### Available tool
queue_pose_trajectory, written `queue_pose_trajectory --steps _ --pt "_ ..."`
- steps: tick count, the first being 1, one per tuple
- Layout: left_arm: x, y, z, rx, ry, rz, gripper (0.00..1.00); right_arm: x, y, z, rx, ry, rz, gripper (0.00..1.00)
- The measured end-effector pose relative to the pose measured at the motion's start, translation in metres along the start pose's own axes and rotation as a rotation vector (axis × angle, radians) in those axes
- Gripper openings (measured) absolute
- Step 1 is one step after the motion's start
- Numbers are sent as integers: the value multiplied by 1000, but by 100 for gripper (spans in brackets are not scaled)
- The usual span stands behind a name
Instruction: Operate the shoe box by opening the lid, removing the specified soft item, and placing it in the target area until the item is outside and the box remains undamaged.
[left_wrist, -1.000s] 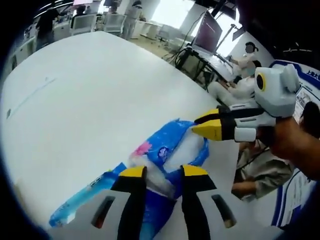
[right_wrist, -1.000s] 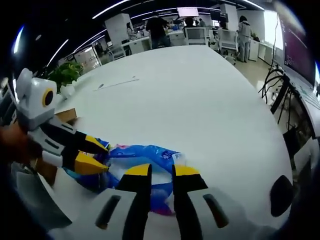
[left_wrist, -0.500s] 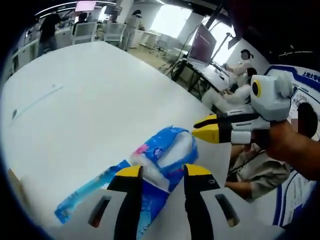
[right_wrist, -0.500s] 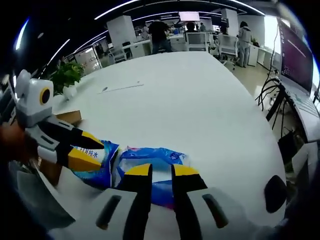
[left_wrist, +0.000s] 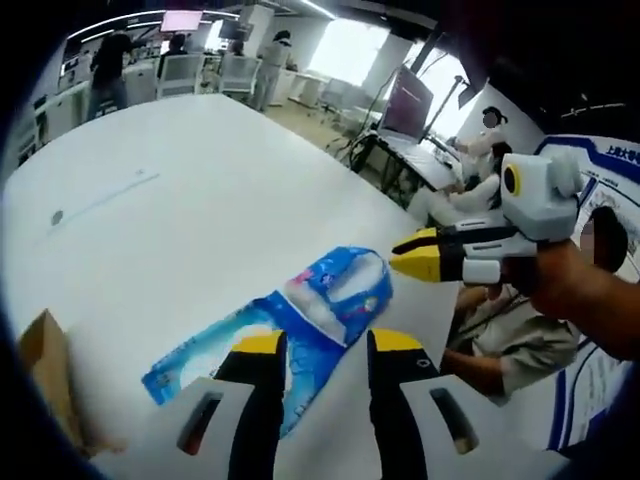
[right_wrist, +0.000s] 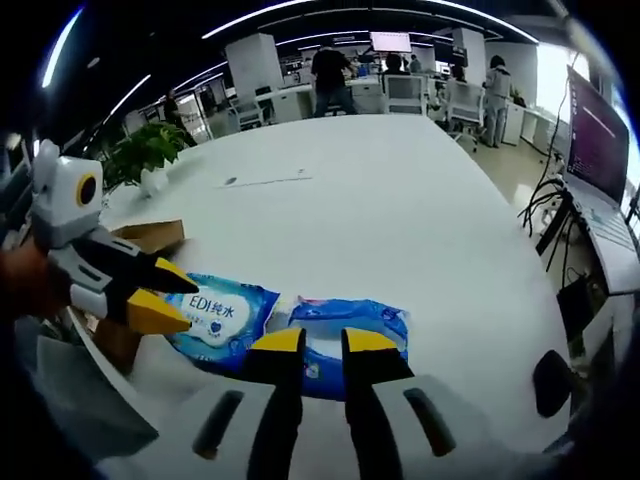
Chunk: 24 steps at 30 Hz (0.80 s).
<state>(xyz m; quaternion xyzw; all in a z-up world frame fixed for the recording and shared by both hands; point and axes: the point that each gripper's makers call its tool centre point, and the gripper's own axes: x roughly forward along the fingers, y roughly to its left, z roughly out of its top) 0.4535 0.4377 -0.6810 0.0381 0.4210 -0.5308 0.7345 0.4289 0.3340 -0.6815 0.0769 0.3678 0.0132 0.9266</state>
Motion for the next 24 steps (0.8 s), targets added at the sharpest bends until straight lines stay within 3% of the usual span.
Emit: queue_pose_trajectory --steps 12,24 --pt "-53 25 -23 -57 -37 57 30 -2 60 8 -38 -9 54 12" --pt "-97 39 -33 -77 -73 85 30 -4 101 17 -78 -18 85 13"
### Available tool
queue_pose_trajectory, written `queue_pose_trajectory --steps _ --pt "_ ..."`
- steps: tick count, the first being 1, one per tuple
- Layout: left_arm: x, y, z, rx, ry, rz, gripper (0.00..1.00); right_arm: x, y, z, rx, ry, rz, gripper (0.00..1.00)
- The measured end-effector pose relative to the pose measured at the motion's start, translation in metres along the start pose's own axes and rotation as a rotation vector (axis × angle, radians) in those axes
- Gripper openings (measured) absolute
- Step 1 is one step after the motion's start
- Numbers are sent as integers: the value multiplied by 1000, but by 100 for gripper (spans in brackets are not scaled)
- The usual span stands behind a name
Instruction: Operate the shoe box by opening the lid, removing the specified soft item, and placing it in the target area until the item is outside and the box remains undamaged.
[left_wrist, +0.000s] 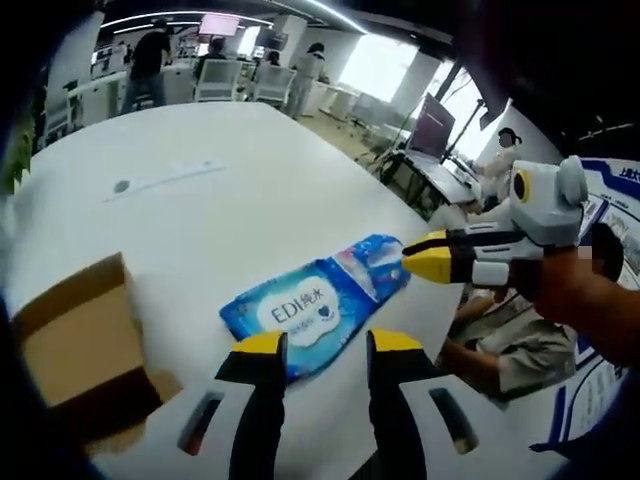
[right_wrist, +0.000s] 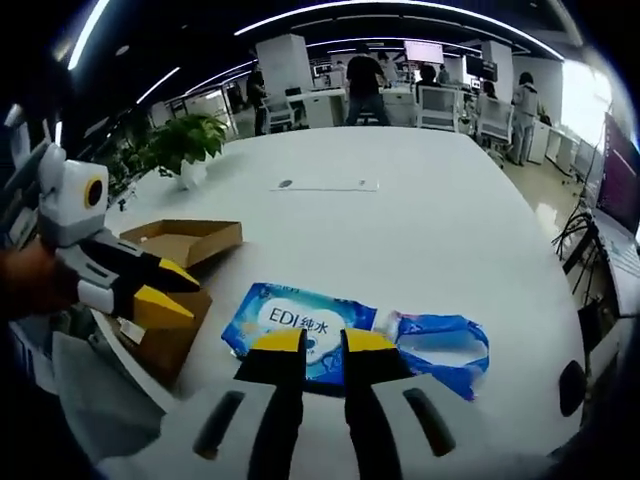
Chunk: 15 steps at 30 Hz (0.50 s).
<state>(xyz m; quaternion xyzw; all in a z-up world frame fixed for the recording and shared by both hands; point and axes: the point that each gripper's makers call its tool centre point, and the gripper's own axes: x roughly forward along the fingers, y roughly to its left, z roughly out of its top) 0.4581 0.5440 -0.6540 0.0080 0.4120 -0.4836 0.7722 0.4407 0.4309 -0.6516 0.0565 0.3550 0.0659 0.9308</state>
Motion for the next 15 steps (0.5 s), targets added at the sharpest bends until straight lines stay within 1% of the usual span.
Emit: queue_pose_trajectory --steps 4,6,8,10,13,15 --pt "-12 8 -5 -11 -4 11 30 1 21 3 -8 -1 23 13" --pt "-20 12 -9 -13 -7 17 30 2 29 2 -16 1 30 13" --pt "-28 15 -13 -17 -9 20 30 3 43 1 -23 9 44 13" --pt "-37 19 -17 -19 -13 23 30 4 53 0 -28 12 54 12" --pt "-50 27 -26 -23 -15 32 30 6 72 -1 -45 19 71 12" --pt "-59 36 -34 -35 -18 41 29 9 81 -3 -57 29 81 12"
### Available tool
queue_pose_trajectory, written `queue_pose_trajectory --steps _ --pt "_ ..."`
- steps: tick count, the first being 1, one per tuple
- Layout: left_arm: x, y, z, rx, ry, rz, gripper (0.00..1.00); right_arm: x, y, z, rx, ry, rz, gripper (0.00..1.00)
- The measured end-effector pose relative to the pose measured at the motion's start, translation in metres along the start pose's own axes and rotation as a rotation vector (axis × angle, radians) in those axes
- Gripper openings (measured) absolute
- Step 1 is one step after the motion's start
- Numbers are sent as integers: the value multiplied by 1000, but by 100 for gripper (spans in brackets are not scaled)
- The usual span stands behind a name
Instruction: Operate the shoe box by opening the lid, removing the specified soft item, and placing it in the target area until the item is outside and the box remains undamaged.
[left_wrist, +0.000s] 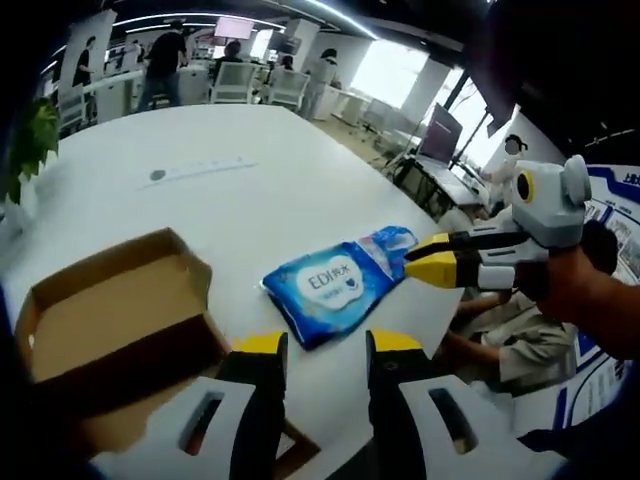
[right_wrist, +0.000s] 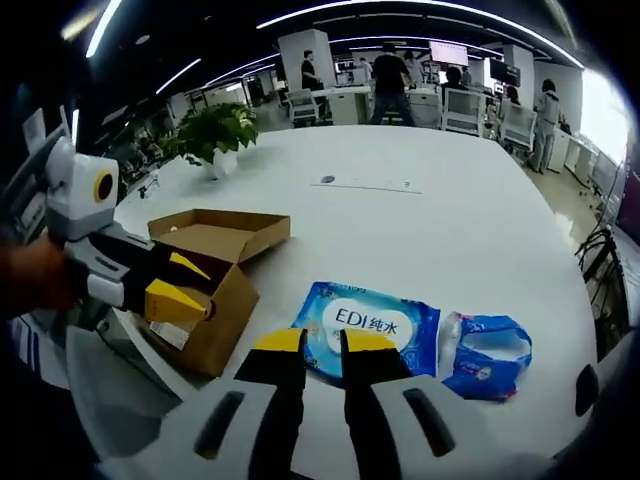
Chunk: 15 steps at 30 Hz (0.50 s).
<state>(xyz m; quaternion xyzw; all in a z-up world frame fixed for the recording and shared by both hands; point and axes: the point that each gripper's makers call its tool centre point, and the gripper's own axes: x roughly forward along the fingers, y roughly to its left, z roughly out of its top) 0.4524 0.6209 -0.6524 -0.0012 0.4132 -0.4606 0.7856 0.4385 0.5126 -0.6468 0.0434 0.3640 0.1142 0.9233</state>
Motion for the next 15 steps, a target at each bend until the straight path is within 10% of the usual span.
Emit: queue_pose_trajectory --steps 15 --pt "-39 36 -27 -44 -7 23 29 11 60 10 -86 28 57 12"
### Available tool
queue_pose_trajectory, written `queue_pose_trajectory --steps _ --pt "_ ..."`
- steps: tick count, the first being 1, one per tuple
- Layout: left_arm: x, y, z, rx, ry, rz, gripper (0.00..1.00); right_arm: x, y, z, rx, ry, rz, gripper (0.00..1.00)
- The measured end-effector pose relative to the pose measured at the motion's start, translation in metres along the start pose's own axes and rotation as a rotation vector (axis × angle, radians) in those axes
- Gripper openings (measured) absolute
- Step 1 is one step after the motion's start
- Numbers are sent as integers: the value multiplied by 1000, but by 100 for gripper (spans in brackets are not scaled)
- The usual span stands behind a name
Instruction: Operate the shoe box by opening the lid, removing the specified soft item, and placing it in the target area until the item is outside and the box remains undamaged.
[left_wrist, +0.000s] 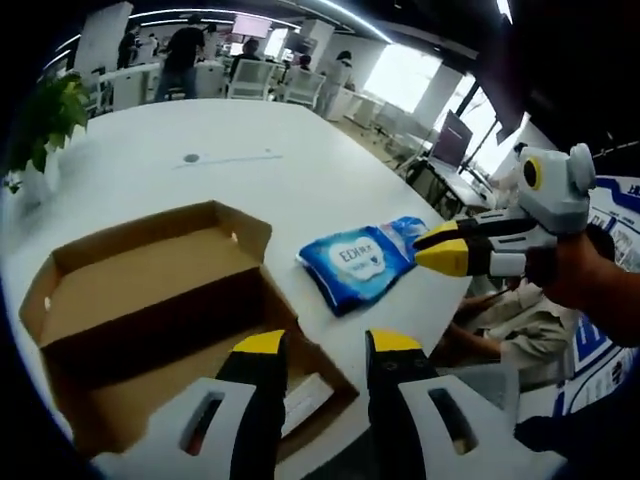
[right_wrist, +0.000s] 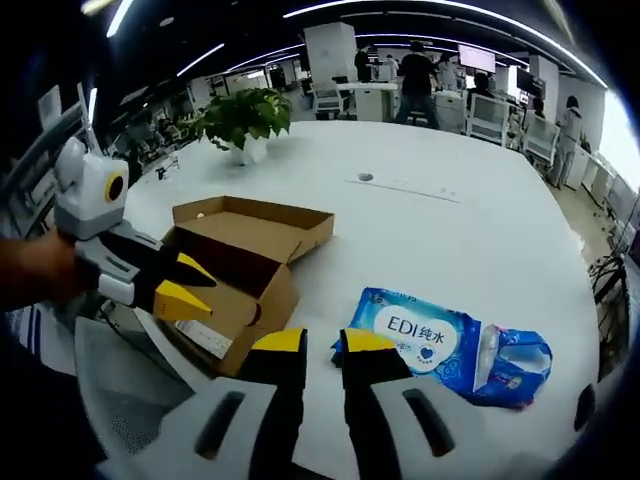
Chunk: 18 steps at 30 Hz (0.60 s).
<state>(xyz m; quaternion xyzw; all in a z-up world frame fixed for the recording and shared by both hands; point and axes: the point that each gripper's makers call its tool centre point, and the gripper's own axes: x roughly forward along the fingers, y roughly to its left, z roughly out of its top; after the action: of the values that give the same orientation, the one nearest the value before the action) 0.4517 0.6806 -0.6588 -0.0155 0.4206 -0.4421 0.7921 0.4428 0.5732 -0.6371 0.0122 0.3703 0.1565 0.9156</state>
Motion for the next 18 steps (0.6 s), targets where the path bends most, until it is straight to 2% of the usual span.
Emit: queue_pose_trajectory --steps 11,18 --pt "-25 27 -21 -41 -10 13 29 20 46 1 -46 39 60 13" --pt "-35 43 -37 -75 -4 25 29 33 67 1 -72 67 93 13"
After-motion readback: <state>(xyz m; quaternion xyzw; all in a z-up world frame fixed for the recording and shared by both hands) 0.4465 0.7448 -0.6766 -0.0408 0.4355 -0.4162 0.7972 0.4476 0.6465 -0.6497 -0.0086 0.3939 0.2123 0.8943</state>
